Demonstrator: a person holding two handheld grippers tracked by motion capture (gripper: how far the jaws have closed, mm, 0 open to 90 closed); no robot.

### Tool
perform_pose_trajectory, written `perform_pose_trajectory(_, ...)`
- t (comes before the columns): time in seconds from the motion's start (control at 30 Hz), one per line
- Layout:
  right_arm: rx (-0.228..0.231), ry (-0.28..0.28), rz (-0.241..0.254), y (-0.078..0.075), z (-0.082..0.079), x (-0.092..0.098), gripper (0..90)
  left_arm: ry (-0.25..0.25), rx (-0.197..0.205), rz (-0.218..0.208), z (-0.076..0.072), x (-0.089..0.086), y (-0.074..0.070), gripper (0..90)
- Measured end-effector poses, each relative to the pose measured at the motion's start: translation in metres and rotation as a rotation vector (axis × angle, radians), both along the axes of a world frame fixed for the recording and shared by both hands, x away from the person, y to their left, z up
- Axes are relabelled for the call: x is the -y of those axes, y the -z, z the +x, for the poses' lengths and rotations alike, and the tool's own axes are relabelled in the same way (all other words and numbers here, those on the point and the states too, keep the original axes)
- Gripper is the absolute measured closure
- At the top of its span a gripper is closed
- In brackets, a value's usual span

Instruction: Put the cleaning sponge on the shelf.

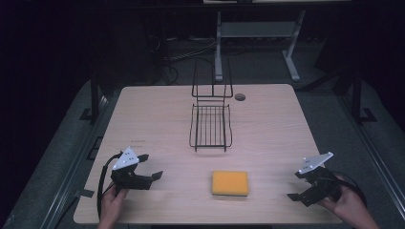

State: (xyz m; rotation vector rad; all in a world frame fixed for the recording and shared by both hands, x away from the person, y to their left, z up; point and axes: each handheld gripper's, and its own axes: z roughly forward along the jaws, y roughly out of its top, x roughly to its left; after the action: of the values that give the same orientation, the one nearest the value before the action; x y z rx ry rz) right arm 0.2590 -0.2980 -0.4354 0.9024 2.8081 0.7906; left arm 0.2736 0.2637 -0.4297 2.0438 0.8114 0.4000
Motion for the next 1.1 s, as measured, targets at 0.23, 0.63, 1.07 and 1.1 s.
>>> perform_pose_trajectory(0.23, 0.006, -0.017, 0.006, -0.001, 0.003, -0.004, 13.9, 0.008, 0.01, -0.011, -0.001, -0.002, 0.0, 15.0)
perform_pose_trajectory(0.63, 0.009, -0.083, -0.002, -0.009, 0.005, -0.03, 13.9, -0.001, 0.013, -0.026, -0.001, -0.007, -0.001, 15.0)
perform_pose_trajectory(1.07, -0.004, -0.179, -0.007, -0.015, 0.016, -0.062, 13.9, 0.003, 0.012, -0.023, 0.0, -0.008, 0.0, 15.0)
perform_pose_trajectory(1.1, -0.003, -0.187, -0.007, -0.016, 0.017, -0.065, 13.9, 0.003, 0.015, -0.021, -0.001, -0.008, 0.0, 15.0)
